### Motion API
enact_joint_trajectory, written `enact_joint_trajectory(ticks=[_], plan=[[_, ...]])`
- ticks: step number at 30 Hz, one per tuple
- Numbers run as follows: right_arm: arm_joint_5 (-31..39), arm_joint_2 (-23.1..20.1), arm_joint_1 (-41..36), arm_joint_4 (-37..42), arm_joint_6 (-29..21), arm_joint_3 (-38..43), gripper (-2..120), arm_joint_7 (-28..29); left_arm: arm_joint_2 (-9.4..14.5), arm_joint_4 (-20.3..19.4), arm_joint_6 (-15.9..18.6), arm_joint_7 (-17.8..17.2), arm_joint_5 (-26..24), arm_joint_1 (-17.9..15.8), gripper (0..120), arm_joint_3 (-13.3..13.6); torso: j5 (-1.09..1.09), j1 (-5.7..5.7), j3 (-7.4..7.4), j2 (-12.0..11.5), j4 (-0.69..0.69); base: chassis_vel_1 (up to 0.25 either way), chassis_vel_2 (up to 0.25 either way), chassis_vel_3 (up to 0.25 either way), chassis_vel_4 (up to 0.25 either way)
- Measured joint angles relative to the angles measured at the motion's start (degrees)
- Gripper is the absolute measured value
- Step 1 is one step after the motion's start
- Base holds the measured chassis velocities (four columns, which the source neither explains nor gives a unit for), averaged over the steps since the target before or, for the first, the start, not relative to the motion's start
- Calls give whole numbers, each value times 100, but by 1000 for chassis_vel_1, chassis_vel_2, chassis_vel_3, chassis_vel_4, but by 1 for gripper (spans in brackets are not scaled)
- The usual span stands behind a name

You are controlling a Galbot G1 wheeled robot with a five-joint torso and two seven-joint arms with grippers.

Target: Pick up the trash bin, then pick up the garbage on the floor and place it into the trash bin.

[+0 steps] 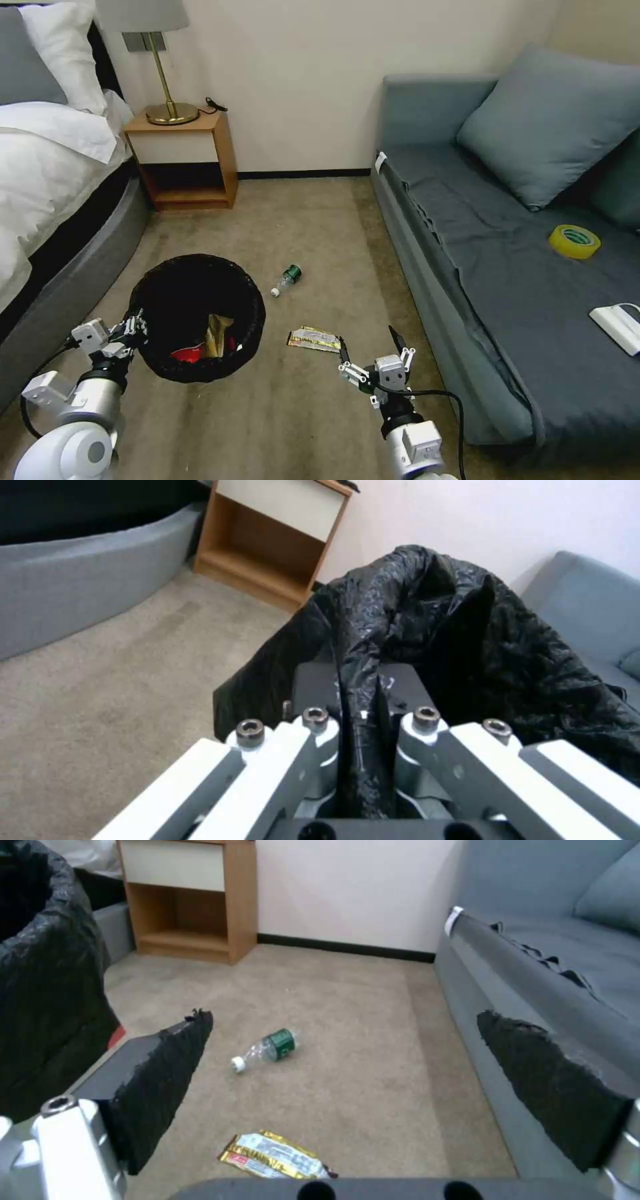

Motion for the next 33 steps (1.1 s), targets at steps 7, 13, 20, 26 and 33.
enact_joint_trajectory(ticks=[7, 13, 20, 26, 33], plan=[[40, -29, 39, 3, 1, -20, 100, -69, -13, 21, 3, 0, 3, -27, 6, 17, 0, 0, 0, 0, 0, 0, 0, 0, 0], [53, -22, 60, -7, 28, -32, 100, -95, -47, 45, 3, -2, 10, -30, 6, 4, 0, 0, 0, 0, 0, 0, 0, 0, 0], [52, -14, 66, -33, 62, -45, 100, -100, -68, 57, -1, 4, 14, -30, 6, -13, 0, 0, 0, 0, 0, -9, 12, 17, -12], [41, -17, 59, -38, 85, -41, 100, -99, -76, 62, -17, 15, 8, -29, 6, -37, 0, 0, 0, 0, 0, -102, 98, 90, -85], [4, 3, 44, -57, 116, -70, 100, -85, -77, 60, -37, 67, -6, -11, 6, -62, 0, 1, 0, 0, 0, -122, 116, 126, -121]])
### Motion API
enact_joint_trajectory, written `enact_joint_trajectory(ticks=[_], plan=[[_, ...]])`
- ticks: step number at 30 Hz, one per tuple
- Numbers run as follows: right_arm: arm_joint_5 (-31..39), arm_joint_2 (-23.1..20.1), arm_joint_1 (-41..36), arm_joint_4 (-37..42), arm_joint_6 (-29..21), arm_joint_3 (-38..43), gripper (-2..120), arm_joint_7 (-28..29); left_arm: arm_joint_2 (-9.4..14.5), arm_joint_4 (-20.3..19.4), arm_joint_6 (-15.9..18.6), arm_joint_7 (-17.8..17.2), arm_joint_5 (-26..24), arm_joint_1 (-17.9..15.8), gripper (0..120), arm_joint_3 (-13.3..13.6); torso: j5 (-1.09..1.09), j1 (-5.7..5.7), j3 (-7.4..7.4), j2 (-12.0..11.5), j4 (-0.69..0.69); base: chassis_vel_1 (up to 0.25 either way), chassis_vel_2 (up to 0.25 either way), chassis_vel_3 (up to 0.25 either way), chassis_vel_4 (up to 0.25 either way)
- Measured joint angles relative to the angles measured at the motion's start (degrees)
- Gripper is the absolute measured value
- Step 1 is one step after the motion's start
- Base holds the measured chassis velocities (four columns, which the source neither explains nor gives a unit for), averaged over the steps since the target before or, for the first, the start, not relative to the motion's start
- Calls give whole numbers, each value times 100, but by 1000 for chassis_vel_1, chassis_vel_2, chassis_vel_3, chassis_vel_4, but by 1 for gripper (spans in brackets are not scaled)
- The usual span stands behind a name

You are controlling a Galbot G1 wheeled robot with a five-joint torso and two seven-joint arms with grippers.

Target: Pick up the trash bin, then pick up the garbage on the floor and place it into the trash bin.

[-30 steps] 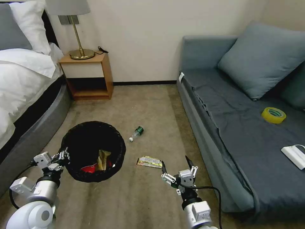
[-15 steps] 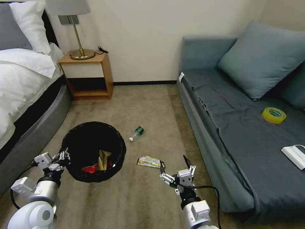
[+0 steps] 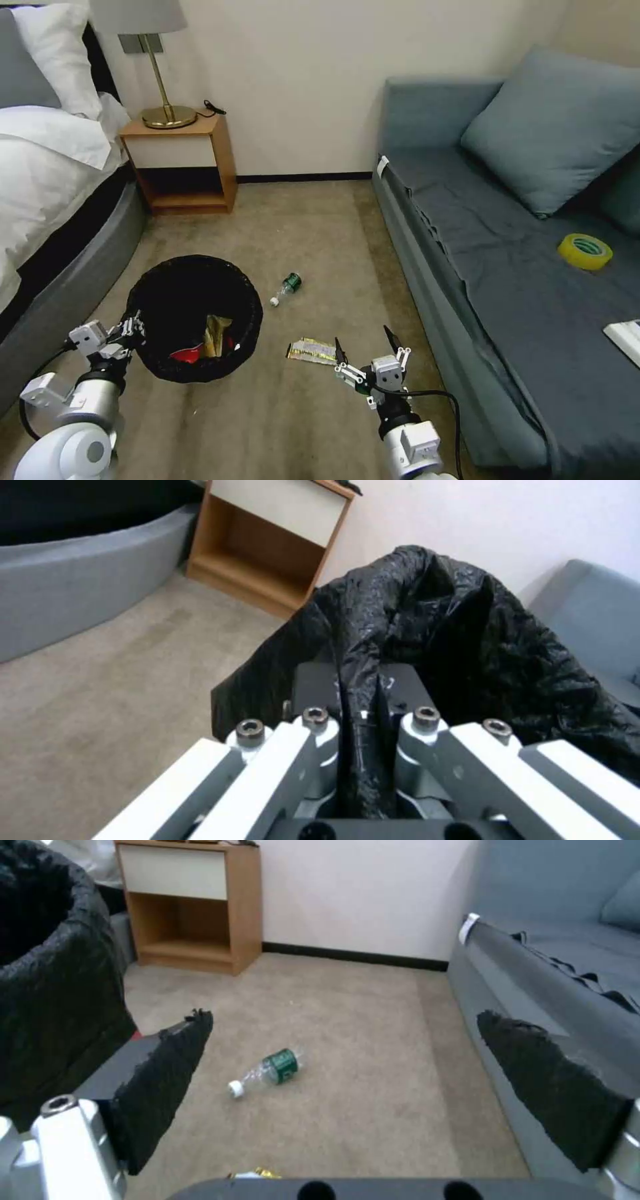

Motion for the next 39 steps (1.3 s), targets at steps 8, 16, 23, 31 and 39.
enact_joint_trajectory(ticks=[8, 16, 23, 31, 39], plan=[[-15, -41, 29, -36, 48, -34, 100, -2, -40, -16, -4, 2, 1, 9, 6, -3, 0, 0, 0, 0, 0, -101, 103, 103, -94], [-15, -62, 54, -81, 77, -69, 100, -26, -62, -33, -6, -1, 16, 5, 6, -5, 0, 0, 0, 0, 0, -106, 125, 119, -121], [-321, -59, 131, -525, 500, -243, 100, -295, -110, -43, 2, 10, 158, 17, 6, -30, 0, 0, 0, 0, 0, -56, 48, 50, -62], [160, -725, 1030, -1210, 506, -647, 100, -776, -21, 9, 66, 191, 256, 51, 6, -126, 1, 0, 0, 0, 0, 0, 0, 0, 0], [1605, -1725, 2471, -1713, -454, -1551, 100, -1422, 204, 221, 69, 369, 238, -12, 6, -224, 1, 0, 0, 0, 1, 0, 0, 0, 0]])
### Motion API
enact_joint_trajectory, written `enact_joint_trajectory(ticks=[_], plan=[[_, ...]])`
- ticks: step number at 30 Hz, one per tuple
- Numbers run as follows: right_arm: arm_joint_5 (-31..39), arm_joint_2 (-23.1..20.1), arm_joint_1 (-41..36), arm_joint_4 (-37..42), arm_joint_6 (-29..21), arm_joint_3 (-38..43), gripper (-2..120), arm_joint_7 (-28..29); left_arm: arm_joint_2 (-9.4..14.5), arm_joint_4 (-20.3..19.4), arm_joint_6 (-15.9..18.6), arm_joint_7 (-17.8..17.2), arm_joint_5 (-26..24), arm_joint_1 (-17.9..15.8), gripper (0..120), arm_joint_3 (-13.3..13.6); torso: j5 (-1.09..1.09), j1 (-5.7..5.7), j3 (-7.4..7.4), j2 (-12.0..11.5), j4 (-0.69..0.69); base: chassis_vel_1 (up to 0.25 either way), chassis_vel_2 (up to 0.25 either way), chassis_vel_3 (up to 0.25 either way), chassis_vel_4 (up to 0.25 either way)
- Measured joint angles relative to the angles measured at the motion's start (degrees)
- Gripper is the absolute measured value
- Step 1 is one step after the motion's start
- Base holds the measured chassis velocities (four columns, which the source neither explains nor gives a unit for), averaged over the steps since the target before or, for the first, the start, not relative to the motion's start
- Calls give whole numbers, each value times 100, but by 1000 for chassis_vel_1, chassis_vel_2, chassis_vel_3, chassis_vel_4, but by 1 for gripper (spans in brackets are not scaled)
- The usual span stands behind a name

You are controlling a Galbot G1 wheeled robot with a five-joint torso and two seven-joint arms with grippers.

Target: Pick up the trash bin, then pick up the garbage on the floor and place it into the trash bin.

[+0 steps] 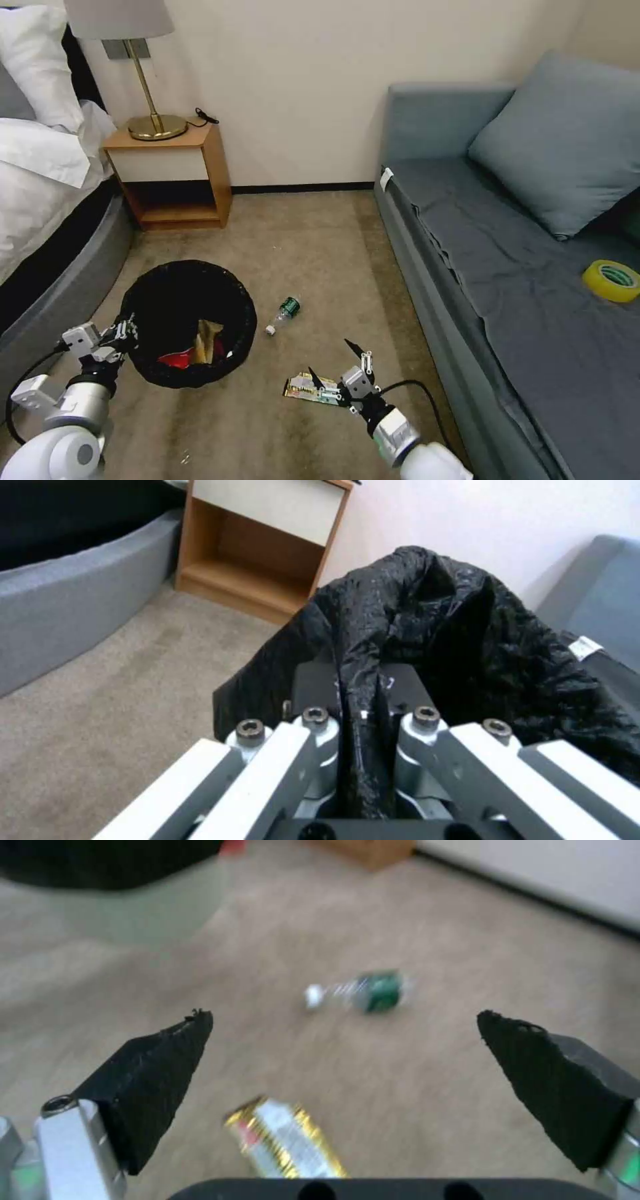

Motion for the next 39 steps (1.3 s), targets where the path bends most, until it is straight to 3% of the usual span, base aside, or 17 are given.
enact_joint_trajectory(ticks=[4, 7, 11, 20, 26, 39], plan=[[424, -136, 401, -171, -220, -209, 100, -321, 7, 12, 0, 18, 8, -13, 6, 33, 0, 0, 0, 0, -1, 0, 0, 0, 0], [1210, -287, 1709, -992, -755, -1080, 100, -1326, -42, 16, -3, 32, 83, -86, 6, 151, 0, 0, 0, 0, -1, 0, 0, 0, 0], [1647, -254, 2363, -1489, -1086, -1561, 100, -1864, -49, 11, -3, 25, 130, -124, 6, 196, -1, 0, 0, 0, 0, 0, 0, 0, 0], [1869, 300, 3343, -3432, -1050, -2400, 100, -2992, -39, -72, -2, 30, 22, -109, 6, 141, 0, 0, 0, -1, 0, 0, 0, 0, 0], [1985, 425, 3500, -3720, -1090, -2517, 100, -3224, -45, -51, -4, 82, 6, -96, 6, 107, -1, 0, 0, 0, 0, 0, 0, 0, 0], [1808, 652, 3356, -3840, -1078, -2469, 100, -3078, -54, -10, -62, 190, 17, -51, 6, 115, -1, 0, 0, -1, -1, 0, 0, 0, 0]])
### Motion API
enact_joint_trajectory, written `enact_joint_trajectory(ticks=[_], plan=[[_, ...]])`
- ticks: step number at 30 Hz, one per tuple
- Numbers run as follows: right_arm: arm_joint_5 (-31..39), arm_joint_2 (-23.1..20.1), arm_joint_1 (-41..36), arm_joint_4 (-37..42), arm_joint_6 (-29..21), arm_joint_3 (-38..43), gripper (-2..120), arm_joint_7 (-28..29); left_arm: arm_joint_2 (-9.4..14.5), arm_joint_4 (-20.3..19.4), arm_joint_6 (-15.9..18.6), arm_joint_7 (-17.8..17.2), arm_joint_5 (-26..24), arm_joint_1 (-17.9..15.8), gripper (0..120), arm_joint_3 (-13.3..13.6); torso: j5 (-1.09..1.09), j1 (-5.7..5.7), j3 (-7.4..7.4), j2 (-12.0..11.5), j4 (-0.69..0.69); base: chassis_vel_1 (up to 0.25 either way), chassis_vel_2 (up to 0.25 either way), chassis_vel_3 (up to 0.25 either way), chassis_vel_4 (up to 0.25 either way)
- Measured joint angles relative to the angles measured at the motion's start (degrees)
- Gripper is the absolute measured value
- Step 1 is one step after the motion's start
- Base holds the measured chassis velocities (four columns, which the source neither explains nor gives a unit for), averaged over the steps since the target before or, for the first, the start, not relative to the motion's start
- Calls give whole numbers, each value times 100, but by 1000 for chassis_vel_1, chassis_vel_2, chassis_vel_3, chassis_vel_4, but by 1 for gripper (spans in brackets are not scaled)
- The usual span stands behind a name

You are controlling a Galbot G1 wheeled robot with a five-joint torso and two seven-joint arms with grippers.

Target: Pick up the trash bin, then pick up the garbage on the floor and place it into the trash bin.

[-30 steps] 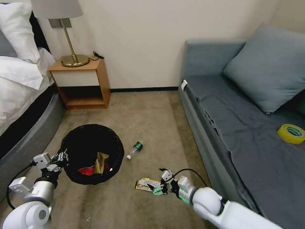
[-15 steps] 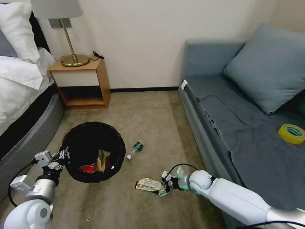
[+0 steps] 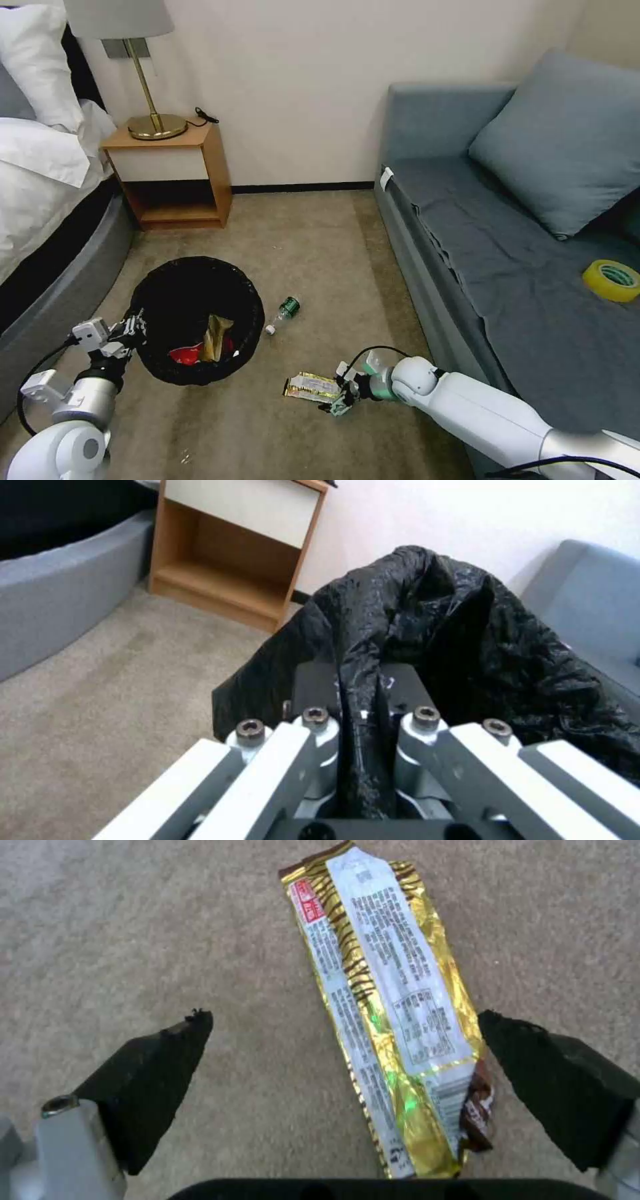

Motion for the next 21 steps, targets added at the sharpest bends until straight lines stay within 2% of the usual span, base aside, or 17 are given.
enact_joint_trajectory(ticks=[11, 21], plan=[[-106, 223, -74, -336, 27, 80, 100, 105, 90, 64, -76, 100, -74, 59, 6, -110, 0, 0, 0, 0, 0, 0, 0, 0, 0], [-233, 259, -320, -371, 54, 242, 100, 122, 92, 134, -106, 149, -75, 41, 6, -63, 0, 0, 0, 0, 0, 0, 0, 0, 0]])
